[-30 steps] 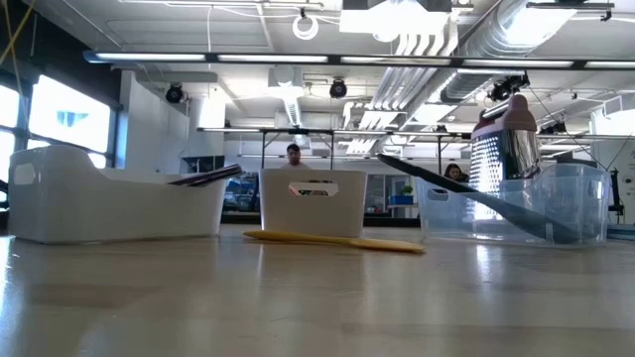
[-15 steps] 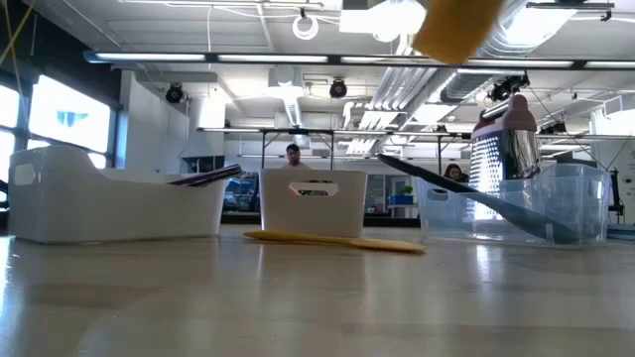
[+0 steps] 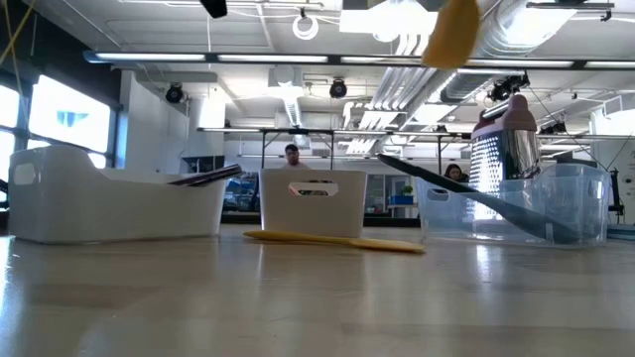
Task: Pick & Place Kitchen Items
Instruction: Put the yellow spatula into the right white bin
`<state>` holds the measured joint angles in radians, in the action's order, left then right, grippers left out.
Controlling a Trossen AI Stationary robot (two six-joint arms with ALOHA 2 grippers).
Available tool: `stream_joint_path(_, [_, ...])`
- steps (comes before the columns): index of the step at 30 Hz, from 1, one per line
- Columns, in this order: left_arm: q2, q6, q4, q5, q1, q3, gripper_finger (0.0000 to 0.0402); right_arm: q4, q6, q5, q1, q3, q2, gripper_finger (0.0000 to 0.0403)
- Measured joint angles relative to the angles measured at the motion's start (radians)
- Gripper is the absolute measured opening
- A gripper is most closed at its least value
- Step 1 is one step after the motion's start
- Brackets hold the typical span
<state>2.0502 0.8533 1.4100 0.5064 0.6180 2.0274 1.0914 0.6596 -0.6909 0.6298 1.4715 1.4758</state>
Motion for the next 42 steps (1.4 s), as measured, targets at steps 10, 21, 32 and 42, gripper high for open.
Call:
stream_joint_path(10, [0.0, 0.062, -0.001, 0.035, 0.067, -0.031, 0.021, -0.242, -0.442, 0.386, -0.449, 0.0, 0.008, 0.0041])
stream_joint_path(21, [0.0, 0.215, -0.003, 0.003, 0.125, -0.235, 0.021, -0.449, -0.58, 0.798, -0.858, 0.001, 0.122, 0.0041])
stream_joint_path(32, [0.001, 0.282, -0.077, -0.036, 0.15, -0.297, 0.021, -0.593, -0.586, 0.97, -0.874, 0.0, 0.343, 0.0041])
stream_joint_path(42, [0.001, 0.282, -0.154, -0.048, 0.148, -0.297, 0.021, -0.682, -0.582, 1.072, -0.866, 0.001, 0.387, 0.0041])
